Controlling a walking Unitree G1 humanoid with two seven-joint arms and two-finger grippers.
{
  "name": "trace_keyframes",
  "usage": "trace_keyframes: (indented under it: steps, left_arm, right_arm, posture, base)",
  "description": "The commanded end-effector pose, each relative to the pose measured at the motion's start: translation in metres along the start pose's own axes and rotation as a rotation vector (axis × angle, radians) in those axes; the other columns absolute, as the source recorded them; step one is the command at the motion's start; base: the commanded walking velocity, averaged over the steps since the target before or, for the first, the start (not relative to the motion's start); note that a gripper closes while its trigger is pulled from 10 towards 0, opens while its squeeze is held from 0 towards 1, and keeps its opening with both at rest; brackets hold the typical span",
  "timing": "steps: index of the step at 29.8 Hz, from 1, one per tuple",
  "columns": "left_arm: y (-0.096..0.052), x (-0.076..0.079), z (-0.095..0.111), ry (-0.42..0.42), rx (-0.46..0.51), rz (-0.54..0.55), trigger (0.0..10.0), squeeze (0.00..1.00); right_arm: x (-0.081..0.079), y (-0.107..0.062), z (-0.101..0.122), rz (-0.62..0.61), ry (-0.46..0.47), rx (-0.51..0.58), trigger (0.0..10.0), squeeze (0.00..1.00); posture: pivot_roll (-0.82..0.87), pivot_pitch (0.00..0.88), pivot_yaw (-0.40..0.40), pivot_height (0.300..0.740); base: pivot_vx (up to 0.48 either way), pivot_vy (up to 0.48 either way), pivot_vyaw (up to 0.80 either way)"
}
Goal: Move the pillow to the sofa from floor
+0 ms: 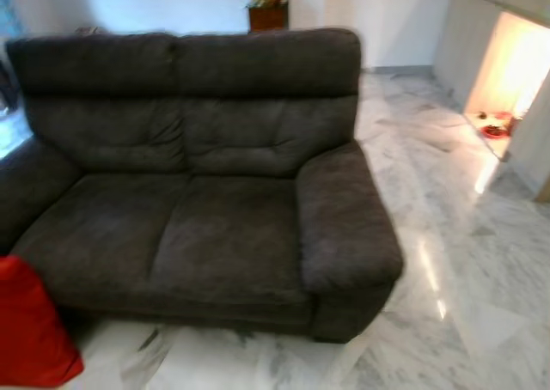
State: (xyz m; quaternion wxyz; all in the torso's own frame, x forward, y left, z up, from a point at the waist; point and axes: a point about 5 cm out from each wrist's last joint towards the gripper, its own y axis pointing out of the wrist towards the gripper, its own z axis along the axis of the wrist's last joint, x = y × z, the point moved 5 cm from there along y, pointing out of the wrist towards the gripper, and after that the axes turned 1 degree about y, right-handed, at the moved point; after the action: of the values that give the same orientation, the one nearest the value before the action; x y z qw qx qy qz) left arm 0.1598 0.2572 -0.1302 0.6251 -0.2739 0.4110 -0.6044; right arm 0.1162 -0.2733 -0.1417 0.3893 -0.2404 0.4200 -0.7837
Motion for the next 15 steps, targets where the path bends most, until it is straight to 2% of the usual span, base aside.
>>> trace_keyframes:
  steps: [1, 15]
  left_arm:
    - [0.0013, 0.0026, 0.004, -0.004, 0.006, -0.008, 10.0, 0.0]
    - [0.0006, 0.0044, -0.0019, -0.004, -0.014, -0.009, 10.0, 0.0]
  right_arm:
    - [0.0092, -0.0011, -0.003, -0.021, -0.003, -0.006, 10.0, 0.0]
    - [0.0029, -0.0008, -0.0012, -0.004, -0.006, 0.006, 10.0, 0.0]
  posture:
    - [0.02, 0.03, 0.069, 0.74]
    - [0.03, 0.035, 0.066, 0.74]
  base:
    - [0.0, 0.48, 0.0]
    - [0.0, 0.48, 0.0]
